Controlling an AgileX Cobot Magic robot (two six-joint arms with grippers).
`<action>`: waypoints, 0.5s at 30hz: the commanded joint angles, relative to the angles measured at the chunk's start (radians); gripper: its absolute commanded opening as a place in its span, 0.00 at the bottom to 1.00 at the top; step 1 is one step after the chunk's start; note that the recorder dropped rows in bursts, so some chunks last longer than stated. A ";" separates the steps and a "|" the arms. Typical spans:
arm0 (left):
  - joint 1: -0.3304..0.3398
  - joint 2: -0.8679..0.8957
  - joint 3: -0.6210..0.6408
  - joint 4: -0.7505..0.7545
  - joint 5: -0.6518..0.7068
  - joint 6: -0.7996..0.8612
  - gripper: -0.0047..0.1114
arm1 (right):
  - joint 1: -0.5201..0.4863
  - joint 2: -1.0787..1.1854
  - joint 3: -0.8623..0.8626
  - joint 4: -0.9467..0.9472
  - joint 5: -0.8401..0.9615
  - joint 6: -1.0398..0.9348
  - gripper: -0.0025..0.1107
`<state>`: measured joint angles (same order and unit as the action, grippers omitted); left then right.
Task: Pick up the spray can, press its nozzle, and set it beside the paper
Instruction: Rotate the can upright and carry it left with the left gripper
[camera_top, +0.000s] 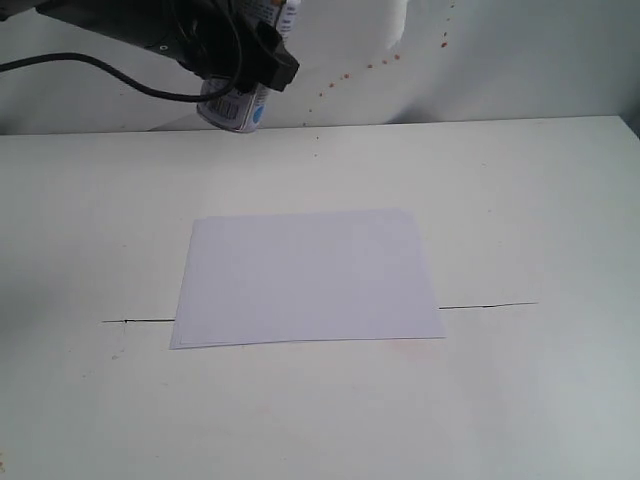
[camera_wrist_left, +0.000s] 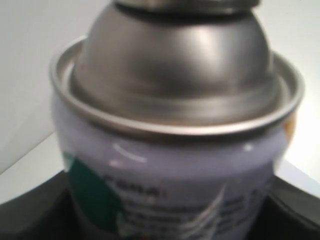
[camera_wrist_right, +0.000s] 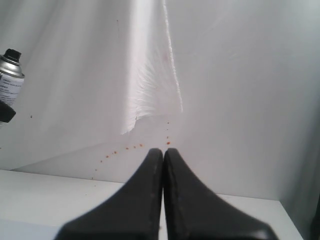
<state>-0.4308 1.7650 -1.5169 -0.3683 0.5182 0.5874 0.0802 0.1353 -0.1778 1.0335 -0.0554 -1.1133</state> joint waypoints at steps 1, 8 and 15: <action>0.002 -0.020 -0.011 -0.004 -0.067 -0.011 0.04 | 0.003 -0.005 0.006 0.005 0.005 -0.007 0.02; 0.002 -0.020 -0.011 0.045 -0.076 -0.011 0.04 | 0.003 -0.005 0.006 0.005 0.005 -0.007 0.02; 0.025 -0.020 -0.006 0.144 -0.117 -0.127 0.04 | 0.003 -0.005 0.006 0.005 0.005 -0.007 0.02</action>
<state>-0.4146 1.7650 -1.5169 -0.2831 0.4797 0.5394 0.0802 0.1353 -0.1778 1.0335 -0.0554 -1.1133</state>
